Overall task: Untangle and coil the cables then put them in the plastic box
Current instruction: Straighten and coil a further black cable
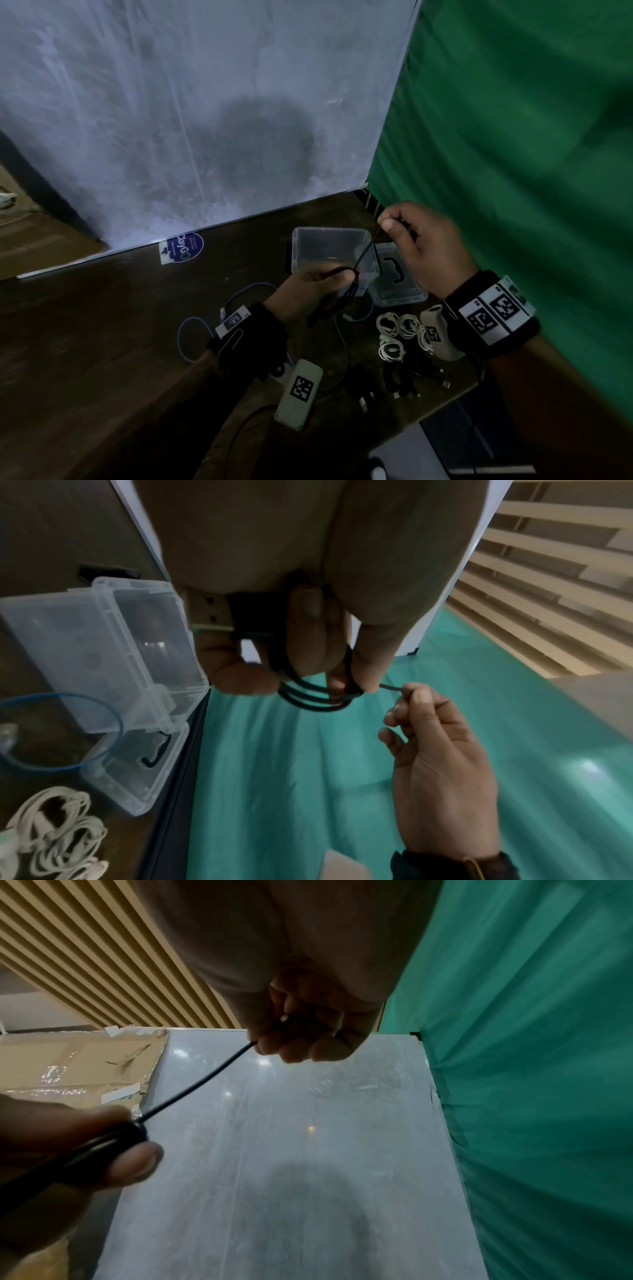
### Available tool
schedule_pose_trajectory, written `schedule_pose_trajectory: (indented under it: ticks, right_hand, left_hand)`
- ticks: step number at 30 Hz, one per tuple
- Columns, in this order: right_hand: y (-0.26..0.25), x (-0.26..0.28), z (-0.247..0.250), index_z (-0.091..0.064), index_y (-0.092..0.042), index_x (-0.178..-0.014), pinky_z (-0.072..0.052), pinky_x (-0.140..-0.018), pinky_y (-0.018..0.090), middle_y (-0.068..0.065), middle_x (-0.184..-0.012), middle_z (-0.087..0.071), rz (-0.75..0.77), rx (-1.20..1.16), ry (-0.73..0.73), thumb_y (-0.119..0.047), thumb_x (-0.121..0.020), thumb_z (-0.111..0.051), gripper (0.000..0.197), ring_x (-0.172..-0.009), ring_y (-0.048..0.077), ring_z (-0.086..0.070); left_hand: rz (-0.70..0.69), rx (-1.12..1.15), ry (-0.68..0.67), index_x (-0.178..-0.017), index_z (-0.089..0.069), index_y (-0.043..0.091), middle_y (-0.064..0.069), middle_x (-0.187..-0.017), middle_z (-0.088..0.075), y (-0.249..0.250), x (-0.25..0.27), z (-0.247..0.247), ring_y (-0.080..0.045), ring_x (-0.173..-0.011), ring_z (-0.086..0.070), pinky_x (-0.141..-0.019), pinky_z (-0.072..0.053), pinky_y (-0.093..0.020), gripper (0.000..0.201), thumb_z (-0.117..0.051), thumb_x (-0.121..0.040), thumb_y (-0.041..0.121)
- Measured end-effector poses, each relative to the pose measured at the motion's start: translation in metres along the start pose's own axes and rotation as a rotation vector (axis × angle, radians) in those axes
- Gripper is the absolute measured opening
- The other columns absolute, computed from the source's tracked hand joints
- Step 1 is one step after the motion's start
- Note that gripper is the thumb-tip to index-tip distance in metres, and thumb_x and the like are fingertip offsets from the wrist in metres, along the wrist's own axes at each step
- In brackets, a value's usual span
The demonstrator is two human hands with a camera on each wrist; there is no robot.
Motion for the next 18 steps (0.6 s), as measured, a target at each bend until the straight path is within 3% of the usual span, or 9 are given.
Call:
schedule_pose_trajectory:
  ticks: [4, 7, 10, 13, 16, 18]
  right_hand:
    - [0.011, 0.006, -0.001, -0.066, -0.01, -0.098, -0.045, -0.07, 0.021, -0.003, -0.091, -0.065, -0.052, -0.066, 0.074, -0.016, -0.1, -0.055, 0.013, -0.082, 0.01, -0.059]
    - [0.024, 0.016, -0.016, -0.063, -0.016, -0.101, -0.05, -0.074, 0.027, -0.008, -0.093, -0.064, -0.141, -0.161, 0.038, -0.02, -0.101, -0.052, 0.012, -0.087, 0.009, -0.061]
    - [0.028, 0.03, -0.043, -0.058, -0.025, -0.097, -0.047, -0.076, 0.024, -0.011, -0.094, -0.058, -0.196, -0.293, -0.047, -0.021, -0.1, -0.051, 0.009, -0.089, 0.01, -0.058]
    - [0.029, 0.04, -0.071, -0.059, -0.025, -0.095, -0.043, -0.076, 0.018, -0.019, -0.084, -0.059, -0.331, -0.485, -0.103, -0.012, -0.097, -0.057, 0.013, -0.081, -0.001, -0.055]
    - [0.025, 0.042, -0.086, -0.059, -0.017, -0.095, -0.045, -0.068, 0.018, -0.02, -0.073, -0.063, -0.449, -0.688, -0.124, 0.0, -0.095, -0.056, 0.017, -0.07, -0.004, -0.057]
    - [0.026, 0.044, -0.095, -0.065, -0.016, -0.097, -0.05, -0.068, 0.024, -0.011, -0.081, -0.07, -0.547, -0.767, -0.14, 0.0, -0.096, -0.053, 0.02, -0.077, 0.006, -0.063]
  left_hand:
    - [-0.061, 0.054, 0.132, -0.11, -0.069, 0.01, -0.002, -0.053, -0.04, 0.005, -0.002, 0.024, -0.016, -0.046, -0.031, -0.051, -0.023, -0.031, 0.027, -0.054, -0.095, 0.027]
    - [-0.096, 0.224, 0.142, -0.108, -0.071, 0.011, -0.004, -0.058, -0.028, 0.01, -0.003, 0.026, -0.017, -0.05, -0.022, -0.053, -0.015, -0.036, 0.031, -0.057, -0.09, 0.033]
    - [-0.113, 0.324, 0.109, -0.103, -0.072, 0.01, -0.004, -0.065, -0.038, 0.018, -0.005, 0.026, -0.015, -0.054, -0.036, -0.053, -0.03, -0.025, 0.028, -0.057, -0.089, 0.029]
    - [-0.132, 0.29, 0.104, -0.087, -0.074, 0.015, -0.005, -0.073, -0.056, 0.024, -0.005, 0.028, -0.019, -0.07, -0.054, -0.068, -0.048, -0.028, 0.02, -0.057, -0.087, 0.027]
    - [-0.096, 0.33, 0.048, -0.101, -0.068, 0.006, -0.007, -0.083, -0.069, 0.026, -0.006, 0.022, -0.019, -0.079, -0.067, -0.069, -0.055, -0.027, 0.026, -0.055, -0.087, 0.024]
    - [-0.063, 0.392, 0.011, -0.113, -0.063, 0.001, -0.013, -0.097, -0.072, 0.024, -0.007, 0.017, -0.024, -0.088, -0.07, -0.072, -0.057, -0.031, 0.033, -0.053, -0.089, 0.023]
Point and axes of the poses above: each hand's wrist, its own x-axis away from the middle knuckle, its own z-axis out of the back of the hand, y = z × x, the point moved 10 cm from there along -x, towards the middle knuckle
